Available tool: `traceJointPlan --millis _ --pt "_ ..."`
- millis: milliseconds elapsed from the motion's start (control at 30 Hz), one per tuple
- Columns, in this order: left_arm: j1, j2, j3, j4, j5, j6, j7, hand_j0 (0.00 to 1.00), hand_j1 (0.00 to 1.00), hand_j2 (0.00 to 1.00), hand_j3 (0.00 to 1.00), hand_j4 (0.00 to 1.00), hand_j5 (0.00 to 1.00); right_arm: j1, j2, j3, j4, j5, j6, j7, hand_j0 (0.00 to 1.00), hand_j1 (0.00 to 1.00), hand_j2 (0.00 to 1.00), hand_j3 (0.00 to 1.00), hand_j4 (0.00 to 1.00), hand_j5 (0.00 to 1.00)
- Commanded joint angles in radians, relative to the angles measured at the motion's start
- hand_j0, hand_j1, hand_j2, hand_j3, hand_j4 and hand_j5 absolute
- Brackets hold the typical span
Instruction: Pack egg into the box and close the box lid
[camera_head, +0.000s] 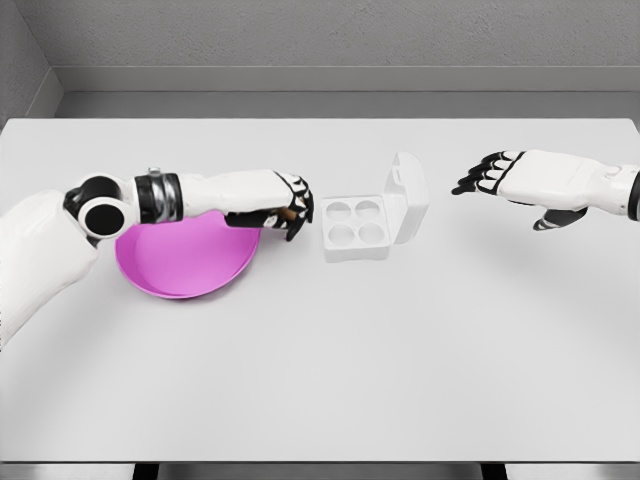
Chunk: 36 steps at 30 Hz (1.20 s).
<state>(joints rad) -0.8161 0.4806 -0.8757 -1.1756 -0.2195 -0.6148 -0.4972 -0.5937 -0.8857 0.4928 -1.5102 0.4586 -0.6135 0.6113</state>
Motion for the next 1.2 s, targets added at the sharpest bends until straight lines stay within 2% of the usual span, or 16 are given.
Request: traceJointPlan --millis 0,200,367,1167 --pt "-0.005 -0.046 -0.002 0.017 -0.012 0.004 0.002 0.19 0.19 0.19 0.19 0.19 0.19 0.0 0.001 0.0 -0.002 -0.005 0.003 0.0 1.0 1.0 1.0 1.0 1.0 1.0" --pt "-0.046 -0.122 -0.005 0.09 -0.028 0.004 0.002 0.19 0.19 0.19 0.19 0.19 0.19 0.0 0.001 0.0 -0.002 -0.005 0.003 0.0 1.0 1.0 1.0 1.0 1.0 1.0" --pt "-0.049 -0.146 -0.051 0.088 -0.034 0.004 0.003 0.19 0.19 0.19 0.19 0.19 0.19 0.0 0.002 0.0 -0.004 -0.005 0.003 0.0 1.0 1.0 1.0 1.0 1.0 1.0" --pt "-0.06 -0.182 -0.074 0.105 -0.074 0.004 0.003 0.25 0.25 0.25 0.25 0.25 0.25 0.0 0.004 0.004 -0.002 -0.006 0.003 0.0 1.0 1.0 1.0 1.0 1.0 1.0"
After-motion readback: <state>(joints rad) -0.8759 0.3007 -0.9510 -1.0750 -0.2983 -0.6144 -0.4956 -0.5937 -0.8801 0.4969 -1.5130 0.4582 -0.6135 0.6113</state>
